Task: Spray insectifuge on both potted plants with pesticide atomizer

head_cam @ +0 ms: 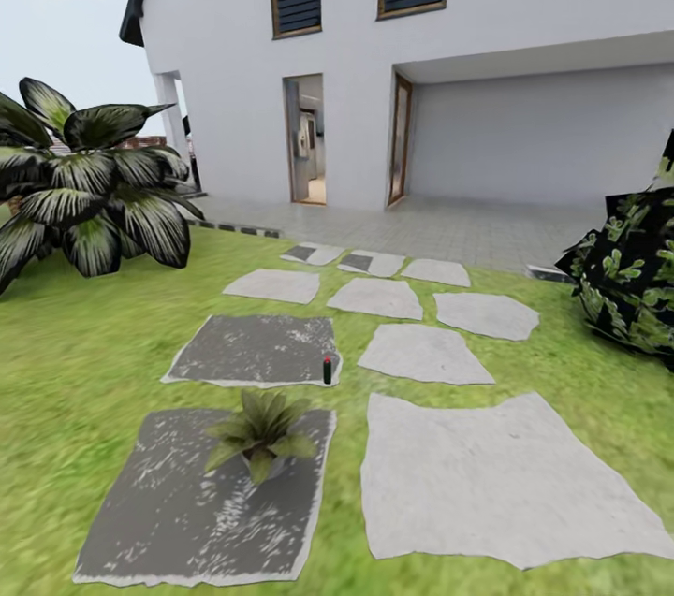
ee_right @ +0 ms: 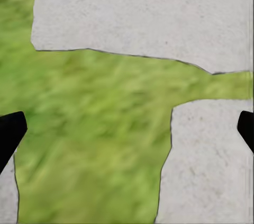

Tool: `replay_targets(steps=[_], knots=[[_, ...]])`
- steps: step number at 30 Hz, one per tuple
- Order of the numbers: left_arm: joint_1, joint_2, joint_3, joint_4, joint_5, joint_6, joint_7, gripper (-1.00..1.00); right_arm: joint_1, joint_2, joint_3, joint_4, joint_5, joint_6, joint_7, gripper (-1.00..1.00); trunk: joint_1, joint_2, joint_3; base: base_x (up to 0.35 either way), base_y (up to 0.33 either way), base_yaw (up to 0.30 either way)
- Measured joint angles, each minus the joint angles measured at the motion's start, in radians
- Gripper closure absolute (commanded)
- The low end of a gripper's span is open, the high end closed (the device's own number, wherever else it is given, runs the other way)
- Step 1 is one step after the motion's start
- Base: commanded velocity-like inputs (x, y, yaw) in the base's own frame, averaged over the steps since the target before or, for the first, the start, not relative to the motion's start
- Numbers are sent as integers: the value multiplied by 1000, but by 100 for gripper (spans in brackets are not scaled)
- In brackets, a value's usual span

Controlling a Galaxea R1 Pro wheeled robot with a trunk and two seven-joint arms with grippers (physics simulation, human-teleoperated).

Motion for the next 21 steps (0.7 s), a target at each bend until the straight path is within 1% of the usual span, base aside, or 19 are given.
replay_targets(steps=[12,19,21], knots=[[1,0,0,0,1,0,0,-100,1,0,0,0,0,0,0,-100,0,0,7,97,-265,-247],[2,-1,-1,0,0,1,0,-100,0,0,0,0,0,0,0,-100,0,0,11,24,-268,-247],[2,-1,-1,0,0,1,0,-100,0,0,0,0,0,0,0,-100,0,0,12,38,-124,-247]])
